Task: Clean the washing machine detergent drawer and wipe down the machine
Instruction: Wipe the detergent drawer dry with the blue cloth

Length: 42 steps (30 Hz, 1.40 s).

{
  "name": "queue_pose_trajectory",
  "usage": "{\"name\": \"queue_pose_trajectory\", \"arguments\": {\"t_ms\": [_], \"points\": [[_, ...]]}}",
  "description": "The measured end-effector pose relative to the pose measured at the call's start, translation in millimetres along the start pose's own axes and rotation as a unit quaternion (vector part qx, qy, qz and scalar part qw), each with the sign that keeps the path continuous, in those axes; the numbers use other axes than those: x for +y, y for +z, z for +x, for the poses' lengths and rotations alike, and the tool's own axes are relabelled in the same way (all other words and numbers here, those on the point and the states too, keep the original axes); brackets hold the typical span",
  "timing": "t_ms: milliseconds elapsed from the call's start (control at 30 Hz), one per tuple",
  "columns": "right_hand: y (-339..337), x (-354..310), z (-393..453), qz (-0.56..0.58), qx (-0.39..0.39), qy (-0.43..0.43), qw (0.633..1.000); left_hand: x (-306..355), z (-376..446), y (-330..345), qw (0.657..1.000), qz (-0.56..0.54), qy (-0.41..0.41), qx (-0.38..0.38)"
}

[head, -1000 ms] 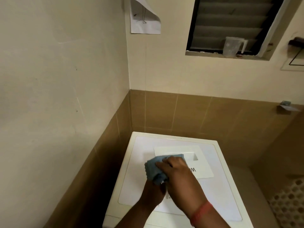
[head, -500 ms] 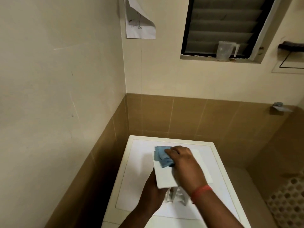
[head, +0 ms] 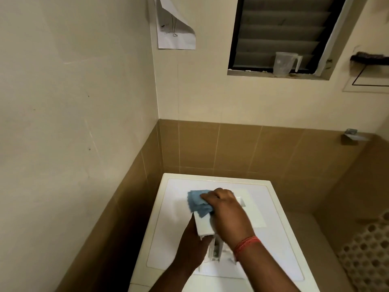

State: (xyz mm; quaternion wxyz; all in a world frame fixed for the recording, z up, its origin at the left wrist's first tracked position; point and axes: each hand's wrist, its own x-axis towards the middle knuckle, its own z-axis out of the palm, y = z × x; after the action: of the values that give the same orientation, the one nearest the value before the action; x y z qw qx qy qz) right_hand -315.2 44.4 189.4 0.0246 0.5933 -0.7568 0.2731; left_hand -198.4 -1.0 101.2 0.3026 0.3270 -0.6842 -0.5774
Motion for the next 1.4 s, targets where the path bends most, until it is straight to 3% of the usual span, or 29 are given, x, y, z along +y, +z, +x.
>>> {"name": "queue_pose_trajectory", "arguments": {"t_ms": [167,333,400,467,500,533,567,633,767,933,1033,1100,1267,1333,1400], "points": [[-28,59,-14,-0.063,0.046,0.137,0.988,-9,4,2,0.999,-0.001,0.033,0.006],[-10,15,-11,-0.04,0.037,0.058,0.997,0,9,0,0.999,-0.044,0.017,0.02],[-2,-11,-10,-0.008,0.025,0.015,1.0,7,6,-1,0.995,-0.098,0.01,-0.012],[3,-28,-11,0.006,-0.006,-0.001,1.0,10,9,-4,0.996,-0.077,-0.014,-0.031],[4,-30,-12,0.005,-0.005,-0.005,1.0,13,10,-9,0.995,-0.073,0.006,-0.064],[2,-28,-13,0.008,-0.002,-0.003,1.0,14,16,-7,0.993,0.0,0.109,-0.054],[-1,-21,-15,0.014,0.007,0.006,1.0,12,21,-6,0.985,-0.06,0.16,-0.023],[-5,4,-20,0.004,0.047,0.037,0.998,11,25,-14,0.993,-0.101,0.062,-0.022],[-19,30,-21,-0.044,0.088,0.116,0.988,-1,10,-3,0.975,-0.223,-0.008,0.004],[1,-13,-1,-0.02,0.011,0.001,1.0,10,1,-4,0.999,-0.039,-0.02,0.019],[1,-29,6,-0.005,-0.024,-0.046,0.999,15,0,-6,0.998,-0.048,-0.034,-0.022],[-4,-10,5,0.011,0.003,-0.025,1.0,16,2,-6,0.998,-0.066,-0.018,-0.014],[-34,68,-10,-0.021,0.067,0.132,0.989,23,-3,-4,0.988,-0.151,-0.002,-0.011],[-35,66,-9,-0.028,0.073,0.141,0.987,22,-4,-3,0.995,-0.095,0.024,0.0],[-23,49,-7,-0.025,0.067,0.107,0.992,21,0,-5,0.99,-0.14,0.019,0.004]]}}
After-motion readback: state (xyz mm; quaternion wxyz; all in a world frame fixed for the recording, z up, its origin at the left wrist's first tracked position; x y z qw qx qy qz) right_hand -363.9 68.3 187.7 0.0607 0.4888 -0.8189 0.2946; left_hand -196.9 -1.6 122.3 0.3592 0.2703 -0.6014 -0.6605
